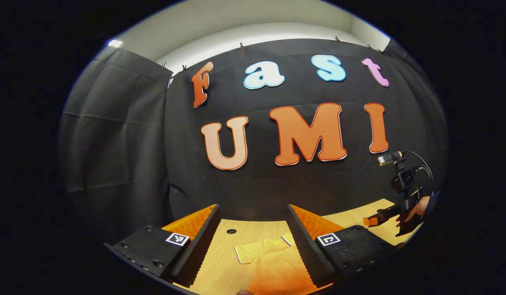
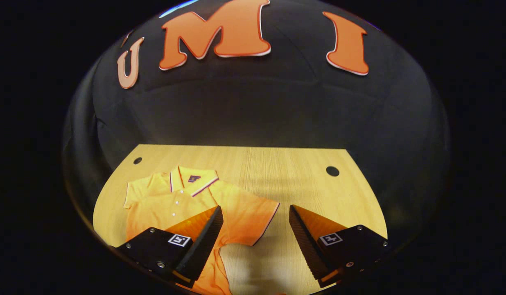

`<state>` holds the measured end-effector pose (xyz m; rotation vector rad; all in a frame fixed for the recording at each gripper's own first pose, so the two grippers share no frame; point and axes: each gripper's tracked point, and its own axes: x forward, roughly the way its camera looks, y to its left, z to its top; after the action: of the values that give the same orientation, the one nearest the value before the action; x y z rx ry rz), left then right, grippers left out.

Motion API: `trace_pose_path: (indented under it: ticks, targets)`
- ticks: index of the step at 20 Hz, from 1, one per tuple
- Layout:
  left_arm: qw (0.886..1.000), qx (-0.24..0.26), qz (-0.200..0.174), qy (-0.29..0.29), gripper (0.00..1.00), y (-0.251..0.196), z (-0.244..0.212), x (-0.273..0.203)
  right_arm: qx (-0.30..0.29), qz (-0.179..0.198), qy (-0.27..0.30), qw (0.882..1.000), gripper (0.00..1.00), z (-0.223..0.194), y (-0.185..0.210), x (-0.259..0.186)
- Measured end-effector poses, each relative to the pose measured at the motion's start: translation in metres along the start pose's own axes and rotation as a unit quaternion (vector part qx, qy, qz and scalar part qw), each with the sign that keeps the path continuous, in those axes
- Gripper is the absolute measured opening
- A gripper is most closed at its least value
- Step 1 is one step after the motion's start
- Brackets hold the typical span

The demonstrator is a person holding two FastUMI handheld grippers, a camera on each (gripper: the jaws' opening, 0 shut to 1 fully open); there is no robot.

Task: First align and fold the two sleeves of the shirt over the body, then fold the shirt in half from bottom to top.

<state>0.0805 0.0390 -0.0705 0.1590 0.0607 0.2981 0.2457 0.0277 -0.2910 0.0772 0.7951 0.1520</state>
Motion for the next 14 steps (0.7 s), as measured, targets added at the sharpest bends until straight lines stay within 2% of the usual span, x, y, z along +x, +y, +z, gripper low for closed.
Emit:
trace_pose_path:
  ticks: [5,11,14]
  targets:
    - [0.999,0.011,0.017,0.033,0.97,-0.004,-0.018,0.004,0.025,0.013,0.099,0.995,0.91,-0.032,-0.008,0.046]
    - [0.998,0.022,0.031,0.057,0.97,-0.010,-0.032,0.001,0.054,0.036,0.196,0.978,0.89,-0.066,-0.005,0.081]
    - [0.997,0.024,0.034,0.072,0.97,-0.012,-0.041,0.001,0.069,0.031,0.222,0.972,0.75,-0.077,-0.007,0.098]
